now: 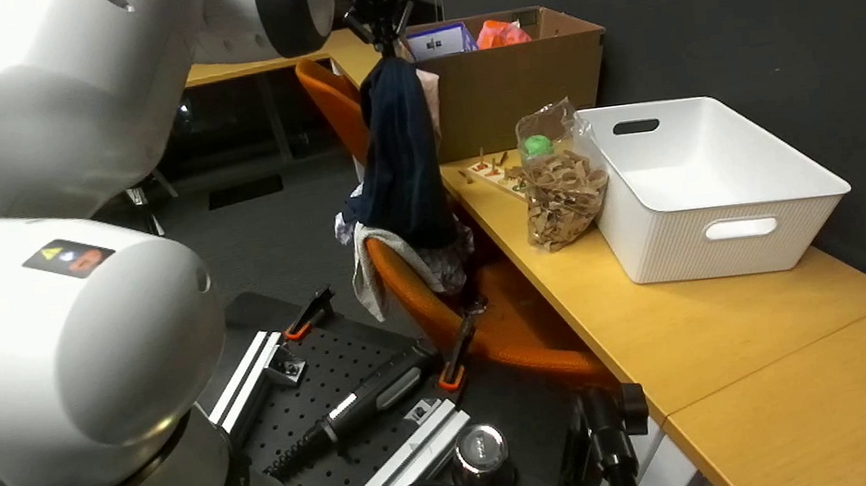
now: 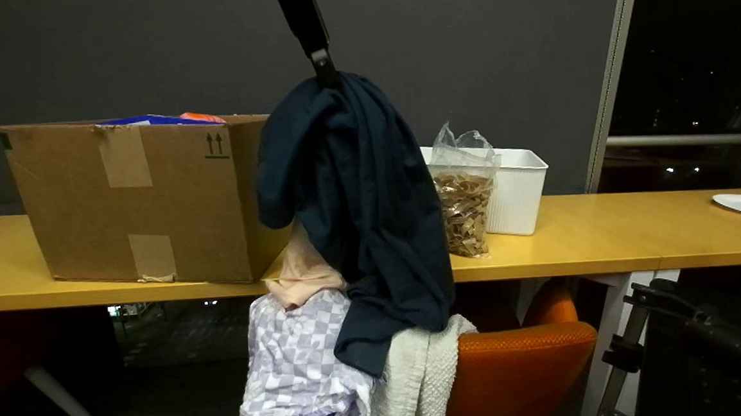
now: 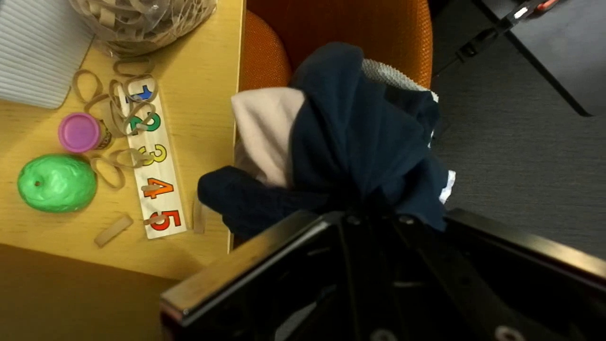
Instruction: Take the white towel and the other two pieces of clothing out of the basket and put it on the backrest of the chair
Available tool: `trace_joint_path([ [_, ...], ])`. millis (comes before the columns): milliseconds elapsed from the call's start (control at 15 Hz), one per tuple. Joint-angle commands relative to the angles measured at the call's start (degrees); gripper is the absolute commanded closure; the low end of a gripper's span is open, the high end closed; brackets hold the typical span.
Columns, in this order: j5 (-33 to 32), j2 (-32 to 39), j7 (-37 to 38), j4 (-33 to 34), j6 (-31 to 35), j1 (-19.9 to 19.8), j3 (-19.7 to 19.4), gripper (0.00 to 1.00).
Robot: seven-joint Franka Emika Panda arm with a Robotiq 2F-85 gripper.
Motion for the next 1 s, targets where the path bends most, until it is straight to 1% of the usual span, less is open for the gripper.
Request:
trace_joint_path([
  [0, -0.8, 1.5, -4.4, 1.9, -0.3, 0.9, -0.2, 0.98],
  [200, -0.6, 1.8, -6.9, 1.9, -0.7, 1.6, 0.1, 0.98],
  [400, -0.7, 1.6, -11.9, 2.1, -0.1, 2.8, 0.4, 0.98],
  [533, -0.4, 0.8, -13.5, 0.8, 0.2, 3.4, 0.5, 0.98],
  [733, -0.3, 0.7, -14.9, 0.5, 0.1, 4.3, 0.5, 0.98],
  [800, -0.1, 0.7, -15.0, 0.6, 0.0, 4.4, 0.5, 0.68],
  [867, -0.1, 0.7, -15.3, 0.7, 0.2, 4.6, 0.5, 0.66],
  [933, -0.1, 0.7, -15.3, 0.6, 0.2, 4.7, 0.5, 0.6],
])
